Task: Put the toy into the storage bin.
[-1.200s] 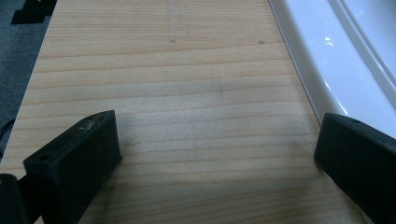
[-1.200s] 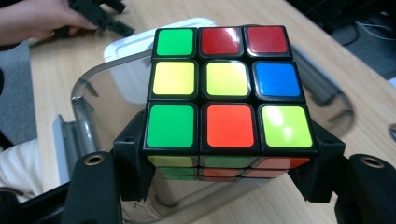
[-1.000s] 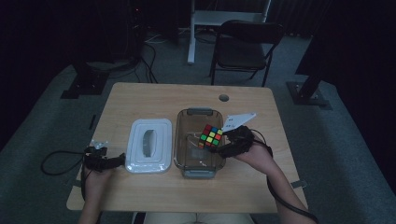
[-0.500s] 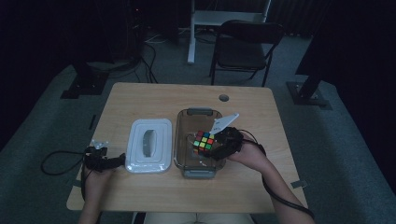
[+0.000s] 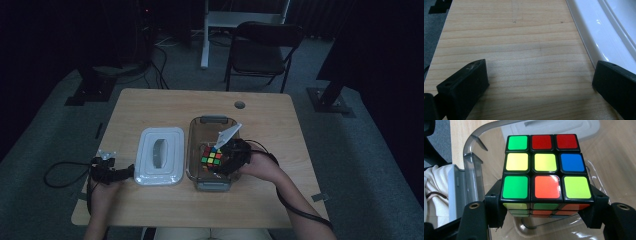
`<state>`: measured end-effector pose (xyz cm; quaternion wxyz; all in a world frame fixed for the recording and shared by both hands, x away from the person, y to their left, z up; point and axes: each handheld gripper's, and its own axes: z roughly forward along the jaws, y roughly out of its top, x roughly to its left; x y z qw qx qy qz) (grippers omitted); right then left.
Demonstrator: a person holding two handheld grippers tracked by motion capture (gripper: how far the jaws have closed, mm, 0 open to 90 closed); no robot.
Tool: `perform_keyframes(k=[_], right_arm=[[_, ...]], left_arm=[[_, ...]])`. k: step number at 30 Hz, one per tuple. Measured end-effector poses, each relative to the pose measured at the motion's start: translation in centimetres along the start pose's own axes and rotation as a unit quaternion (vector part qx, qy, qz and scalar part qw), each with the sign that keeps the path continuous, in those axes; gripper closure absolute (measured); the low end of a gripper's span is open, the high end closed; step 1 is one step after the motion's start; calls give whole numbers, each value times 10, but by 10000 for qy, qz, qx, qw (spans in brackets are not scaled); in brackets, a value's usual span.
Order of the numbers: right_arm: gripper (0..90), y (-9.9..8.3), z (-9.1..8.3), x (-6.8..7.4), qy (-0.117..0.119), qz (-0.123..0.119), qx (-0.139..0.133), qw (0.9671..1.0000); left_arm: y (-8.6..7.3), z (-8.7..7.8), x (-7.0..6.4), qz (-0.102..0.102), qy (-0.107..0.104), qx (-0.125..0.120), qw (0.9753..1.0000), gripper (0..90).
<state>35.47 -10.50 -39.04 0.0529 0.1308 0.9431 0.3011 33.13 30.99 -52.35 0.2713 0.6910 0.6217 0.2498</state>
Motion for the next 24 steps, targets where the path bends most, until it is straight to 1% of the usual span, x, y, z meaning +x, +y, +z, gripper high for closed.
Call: perform_keyframes(k=[2, 4, 5, 10, 11, 13, 14, 15, 16, 19, 22, 23, 24], right_arm=[[335, 1, 2, -2, -34, -7, 63, 10000], [335, 1, 2, -2, -46, 14, 64, 10000], [335, 1, 3, -3, -29, 69, 77, 9999], [335, 4, 5, -6, -10, 101, 174, 9998], [336, 6, 8, -7, 2, 66, 291, 9996], [335, 7, 9, -7, 16, 47, 333, 9994], [336, 8, 12, -7, 0, -53, 445, 9990], [336, 8, 12, -7, 0, -53, 445, 9990], [335, 10, 14, -6, -23, -108, 551, 9984], [336, 12, 16, -6, -33, -139, 579, 9982], [335, 15, 21, -7, 39, -152, 689, 9975], [335, 15, 21, -7, 39, -152, 689, 9975], [335, 16, 23, -7, 93, -160, 758, 9970]], left_arm=[[0, 0, 0, -1, -1, -1, 10000, 8], [0, 0, 0, 2, -1, -1, 10000, 8], [0, 0, 0, 0, -1, -1, 10000, 8], [0, 0, 0, 3, 0, 1, 10000, 8], [0, 0, 0, 5, 0, 1, 10000, 8], [0, 0, 0, 4, 0, 2, 10000, 8], [0, 0, 0, 1, 0, -2, 10000, 8], [0, 0, 0, 1, 0, -2, 10000, 8], [0, 0, 0, 2, 0, -1, 10000, 8], [0, 0, 0, 0, 0, -2, 10000, 8], [0, 0, 0, -4, 0, -7, 10000, 8], [0, 0, 0, -4, 0, -7, 10000, 8], [0, 0, 0, -6, -1, -7, 10000, 8]])
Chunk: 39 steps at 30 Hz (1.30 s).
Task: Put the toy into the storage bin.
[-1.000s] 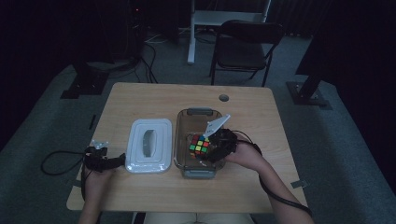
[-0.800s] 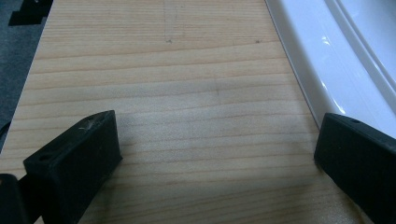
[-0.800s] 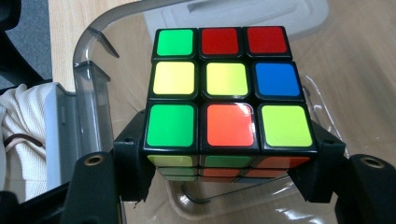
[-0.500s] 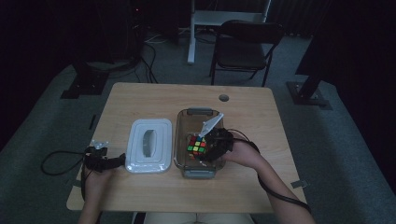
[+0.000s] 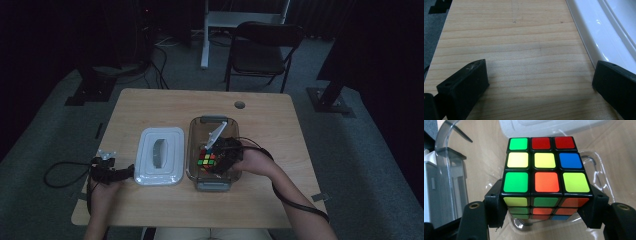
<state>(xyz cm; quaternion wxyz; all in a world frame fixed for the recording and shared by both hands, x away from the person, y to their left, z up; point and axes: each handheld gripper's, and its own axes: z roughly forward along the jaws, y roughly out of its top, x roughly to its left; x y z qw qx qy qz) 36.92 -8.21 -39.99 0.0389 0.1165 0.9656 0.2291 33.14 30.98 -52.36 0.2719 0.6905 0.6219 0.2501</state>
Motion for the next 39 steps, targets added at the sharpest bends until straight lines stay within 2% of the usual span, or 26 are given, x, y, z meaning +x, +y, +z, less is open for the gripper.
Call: perform_keyframes(k=[4, 10, 15, 16, 24, 32, 35, 39], right_arm=[[335, 1, 5, 0, 52, -19, 127, 9999], [335, 6, 8, 0, 8, -23, 291, 9996], [336, 7, 12, 1, 7, -118, 446, 9989], [336, 9, 19, 3, -80, -245, 658, 9975], [337, 17, 27, 4, -115, -352, 932, 9950], [337, 25, 38, 2, -171, -344, 1142, 9927], [336, 28, 45, 1, -142, -318, 1364, 9900], [333, 28, 47, 0, -82, -273, 1474, 9887]], left_arm=[[0, 0, 0, 0, 0, -1, 10000, 8], [0, 0, 0, 0, -1, -5, 10000, 8], [0, 0, 0, -8, 2, -13, 10000, 8], [0, 0, 0, 0, -4, -9, 10000, 8], [0, 0, 0, 0, -9, -12, 10000, 8], [0, 0, 0, 13, -10, -7, 10000, 8], [0, 0, 0, 20, -11, -6, 10000, 8], [0, 0, 0, 23, -10, -8, 10000, 8]])
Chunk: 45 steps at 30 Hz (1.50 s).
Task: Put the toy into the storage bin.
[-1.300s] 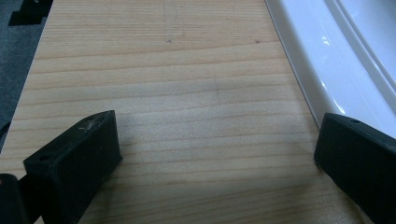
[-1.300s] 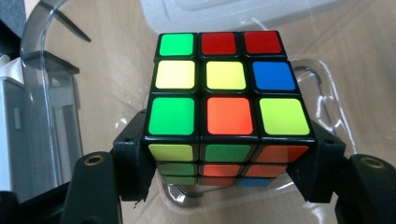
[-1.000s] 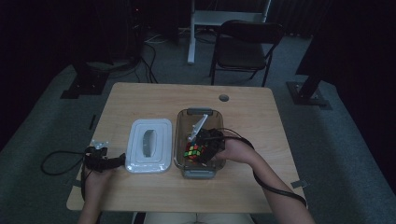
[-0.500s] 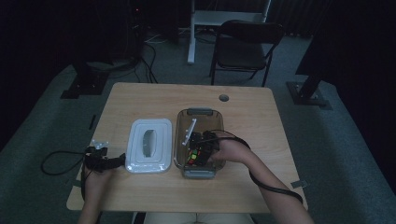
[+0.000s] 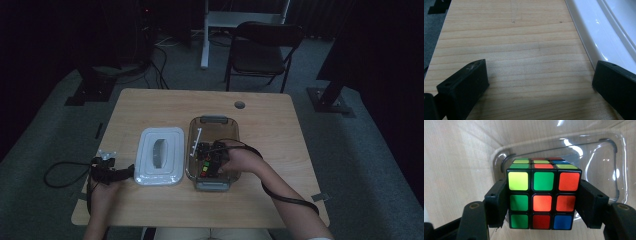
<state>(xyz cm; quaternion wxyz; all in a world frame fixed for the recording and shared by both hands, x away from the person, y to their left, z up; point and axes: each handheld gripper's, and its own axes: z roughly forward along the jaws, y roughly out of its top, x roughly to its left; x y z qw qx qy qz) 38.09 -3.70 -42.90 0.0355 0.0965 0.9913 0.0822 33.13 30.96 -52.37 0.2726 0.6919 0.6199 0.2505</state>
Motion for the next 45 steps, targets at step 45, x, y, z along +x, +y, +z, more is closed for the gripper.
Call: perform_keyframes(k=[45], right_arm=[[116, -85, -63, -29, 66, 1297, -2919, 9476]], left_arm=[[0, 0, 0, 2, -1, 6, 10000, 8]])
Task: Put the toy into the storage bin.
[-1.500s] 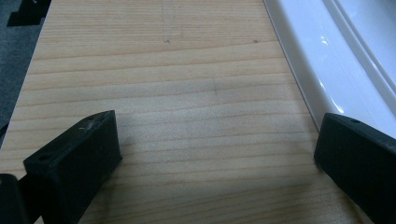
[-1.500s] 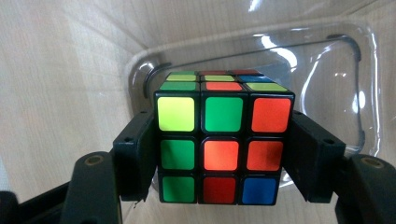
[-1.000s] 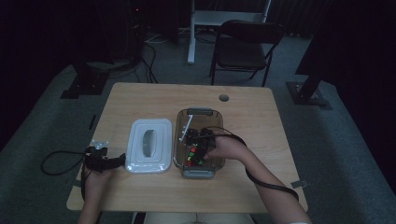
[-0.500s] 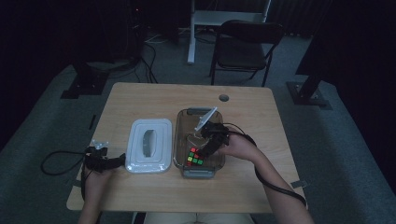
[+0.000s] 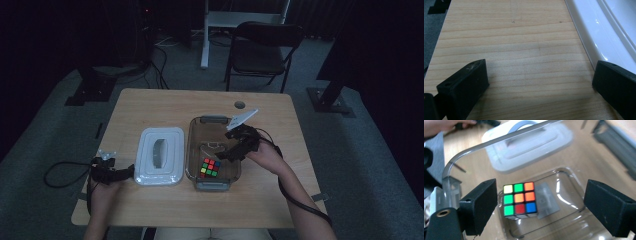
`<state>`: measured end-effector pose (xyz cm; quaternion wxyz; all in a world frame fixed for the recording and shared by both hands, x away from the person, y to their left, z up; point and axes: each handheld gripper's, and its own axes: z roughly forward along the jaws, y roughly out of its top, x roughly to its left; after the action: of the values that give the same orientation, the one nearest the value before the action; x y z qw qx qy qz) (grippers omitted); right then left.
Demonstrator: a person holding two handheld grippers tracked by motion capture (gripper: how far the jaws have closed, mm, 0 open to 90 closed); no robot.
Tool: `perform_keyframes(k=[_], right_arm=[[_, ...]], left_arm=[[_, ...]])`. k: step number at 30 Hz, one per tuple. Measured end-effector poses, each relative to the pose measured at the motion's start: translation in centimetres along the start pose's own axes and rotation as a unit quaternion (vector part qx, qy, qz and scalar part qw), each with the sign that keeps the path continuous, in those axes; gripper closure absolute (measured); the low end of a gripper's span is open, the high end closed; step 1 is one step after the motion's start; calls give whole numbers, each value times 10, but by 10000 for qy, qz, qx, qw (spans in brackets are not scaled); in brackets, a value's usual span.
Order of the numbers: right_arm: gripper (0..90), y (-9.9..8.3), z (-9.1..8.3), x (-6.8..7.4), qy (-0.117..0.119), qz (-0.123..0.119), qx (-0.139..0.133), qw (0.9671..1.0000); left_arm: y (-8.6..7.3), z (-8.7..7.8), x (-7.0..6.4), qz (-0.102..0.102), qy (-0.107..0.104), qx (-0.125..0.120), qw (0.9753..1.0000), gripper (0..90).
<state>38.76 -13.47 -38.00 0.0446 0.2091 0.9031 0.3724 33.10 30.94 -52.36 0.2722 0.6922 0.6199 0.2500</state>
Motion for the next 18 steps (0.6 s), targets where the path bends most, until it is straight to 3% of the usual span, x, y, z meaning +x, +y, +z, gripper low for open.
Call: perform_keyframes(k=[1, 2, 3, 7, 16, 18], right_arm=[[116, -4, -6, -2, -160, 65, -202, 9996], [116, -4, -6, -2, -160, 65, -202, 9996], [116, -9, -12, -5, -328, 121, -383, 9987], [116, -19, -23, -8, -622, 169, -668, 9957], [116, -40, -39, -14, -921, 353, -965, 9904], [116, -49, -42, -16, -1009, 444, -1092, 9879]], left_arm=[[0, 0, 0, -1, 0, -2, 10000, 8], [0, 0, 0, -1, 0, -2, 10000, 8], [0, 0, 0, -1, 0, -2, 10000, 8], [0, 0, 0, -1, 1, -3, 10000, 8], [0, 0, 0, -1, 1, -3, 10000, 8], [0, 0, 0, -1, 1, -2, 10000, 8]])
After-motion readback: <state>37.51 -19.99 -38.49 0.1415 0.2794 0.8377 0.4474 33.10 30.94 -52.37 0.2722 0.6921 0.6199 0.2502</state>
